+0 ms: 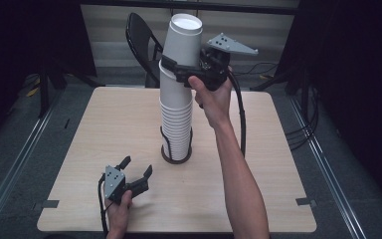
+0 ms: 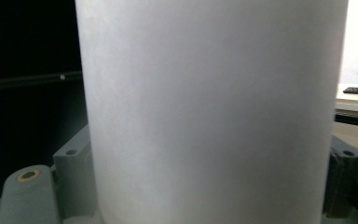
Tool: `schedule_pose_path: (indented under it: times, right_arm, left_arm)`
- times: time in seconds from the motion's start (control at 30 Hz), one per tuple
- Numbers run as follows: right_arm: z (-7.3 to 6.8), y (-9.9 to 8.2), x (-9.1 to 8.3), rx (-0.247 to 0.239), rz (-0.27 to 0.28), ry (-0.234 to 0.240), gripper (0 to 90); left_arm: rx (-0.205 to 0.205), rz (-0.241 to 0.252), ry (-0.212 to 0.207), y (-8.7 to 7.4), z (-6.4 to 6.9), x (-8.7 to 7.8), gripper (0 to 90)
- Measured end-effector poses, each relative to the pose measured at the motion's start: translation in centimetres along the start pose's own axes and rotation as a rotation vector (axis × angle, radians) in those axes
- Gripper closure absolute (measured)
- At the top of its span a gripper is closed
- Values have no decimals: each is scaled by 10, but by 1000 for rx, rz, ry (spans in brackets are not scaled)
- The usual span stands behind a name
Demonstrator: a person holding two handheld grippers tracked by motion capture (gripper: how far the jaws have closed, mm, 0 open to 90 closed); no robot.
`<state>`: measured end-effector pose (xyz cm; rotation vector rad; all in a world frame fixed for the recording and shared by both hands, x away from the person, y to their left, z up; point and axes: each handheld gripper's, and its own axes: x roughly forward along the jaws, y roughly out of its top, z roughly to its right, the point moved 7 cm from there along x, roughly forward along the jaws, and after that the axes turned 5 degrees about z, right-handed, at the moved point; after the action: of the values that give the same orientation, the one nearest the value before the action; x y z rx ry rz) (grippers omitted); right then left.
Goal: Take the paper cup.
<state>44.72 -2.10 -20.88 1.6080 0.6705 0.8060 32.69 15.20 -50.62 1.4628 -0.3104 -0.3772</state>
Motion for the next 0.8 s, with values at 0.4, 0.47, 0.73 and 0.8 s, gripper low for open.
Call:
schedule_pose_path:
  times: [0.4, 0.47, 0.73, 0.8]
  right_arm:
    - [12, 11, -10, 28, 33, -28, 152]
    - [16, 11, -13, 41, 30, -43, 152]
    - [30, 9, -25, 63, 26, -77, 151]
    - [36, 11, -31, 78, 49, -93, 152]
  left_arm:
    - [7, -4, -1, 0, 0, 0, 174]
    - [3, -3, 1, 0, 0, 0, 173]
    - [7, -5, 0, 0, 0, 0, 173]
    - [9, -5, 0, 0, 0, 0, 174]
